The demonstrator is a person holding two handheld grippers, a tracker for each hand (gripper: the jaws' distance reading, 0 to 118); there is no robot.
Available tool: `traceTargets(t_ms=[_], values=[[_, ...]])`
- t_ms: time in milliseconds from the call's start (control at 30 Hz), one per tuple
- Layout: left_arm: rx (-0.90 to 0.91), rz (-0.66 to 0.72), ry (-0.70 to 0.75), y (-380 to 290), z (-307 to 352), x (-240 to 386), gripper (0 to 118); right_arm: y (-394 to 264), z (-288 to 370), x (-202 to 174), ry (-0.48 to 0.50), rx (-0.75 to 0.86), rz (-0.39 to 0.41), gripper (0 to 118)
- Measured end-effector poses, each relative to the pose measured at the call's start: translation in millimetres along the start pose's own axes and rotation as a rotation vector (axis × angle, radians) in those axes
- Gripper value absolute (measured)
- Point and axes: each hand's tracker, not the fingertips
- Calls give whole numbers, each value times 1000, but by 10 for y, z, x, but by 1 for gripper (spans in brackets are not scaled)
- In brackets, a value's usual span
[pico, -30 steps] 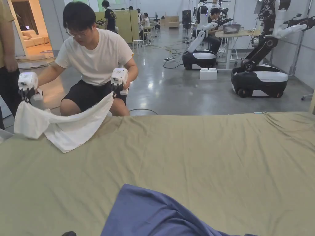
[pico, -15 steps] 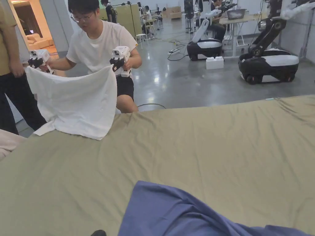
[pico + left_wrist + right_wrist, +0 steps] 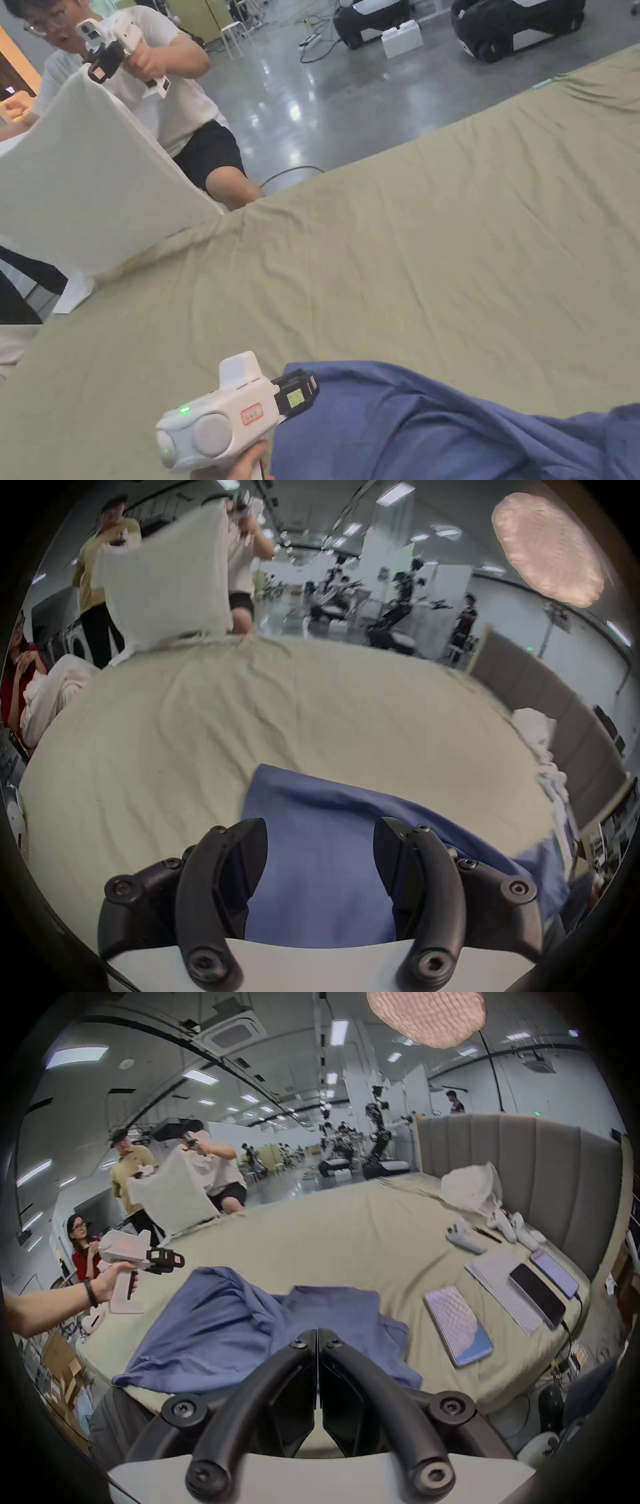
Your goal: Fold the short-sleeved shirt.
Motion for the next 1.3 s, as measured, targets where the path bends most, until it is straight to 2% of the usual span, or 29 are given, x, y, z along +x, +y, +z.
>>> traceTargets(t_ms=[167, 233, 300, 333, 367, 400, 433, 500, 533, 567, 600, 633, 700, 767, 833, 900, 1000, 1067, 1100, 1167, 1200, 1233, 1300], values=[[-78, -18, 88, 126, -735, -27, 65, -56, -113, 240, -80, -59, -15, 0], [-109, -2, 116, 111, -934, -49, 62, -64, -150, 306, -95, -75, -31, 0], [-83, -42, 127, 7, -927, 16, 54, -76, -177, 350, -100, -88, -63, 0], [-66, -84, 122, 7, -915, 52, 46, -84, -192, 367, -94, -93, -83, 0], [-74, -115, 104, 16, -907, 75, 32, -85, -222, 389, -85, -98, -96, 0], [-80, -136, 92, 13, -888, 117, 10, -80, -259, 407, -78, -103, -103, 0], [-88, -138, 86, 14, -911, 148, 3, -67, -305, 417, -78, -104, -99, 0], [-115, -174, 124, -3, -981, 226, 1, 0, -426, 428, -93, -114, -88, 2], [-123, -181, 128, 7, -1003, 252, 1, 49, -515, 449, -103, -134, -87, 13], [-133, -181, 131, 16, -1023, 249, 1, 80, -601, 475, -131, -160, -85, 37], [-138, -178, 128, 32, -1030, 241, 1, 117, -624, 464, -152, -144, -87, 69], [-152, -176, 123, 57, -1035, 226, 1, 135, -715, 500, -167, -139, -100, 77], [-177, -169, 113, 82, -967, 293, 1, 178, -939, 626, -168, -144, -158, 75], [-195, -167, 112, 94, -975, 314, 1, 167, -1170, 735, -192, -159, -172, 75], [-204, -180, 118, 108, -963, 353, 1, 137, -1382, 816, -243, -241, -171, 68], [-209, -203, 122, 93, -954, 386, 1, 83, -1513, 839, -248, -285, -181, 61], [-201, -211, 123, 82, -946, 379, 1, 7, -1689, 789, -270, -383, -132, 61], [-193, -207, 120, 68, -928, 371, 1, 41, -1720, 714, -295, -377, -100, 60], [-188, -207, 120, 57, -920, 375, 1, 60, -1703, 661, -294, -365, -86, 52], [-181, -212, 122, 35, -911, 391, 1, 57, -1743, 570, -261, -382, -66, 29], [-179, -214, 122, 42, -907, 384, 1, 57, -1785, 550, -264, -391, -40, 13], [-177, -212, 123, 43, -894, 388, 1, 56, -1813, 549, -267, -384, -51, 4], [-177, -187, 125, 88, -818, 393, 0, 109, -1760, 622, -256, -374, -100, 2]])
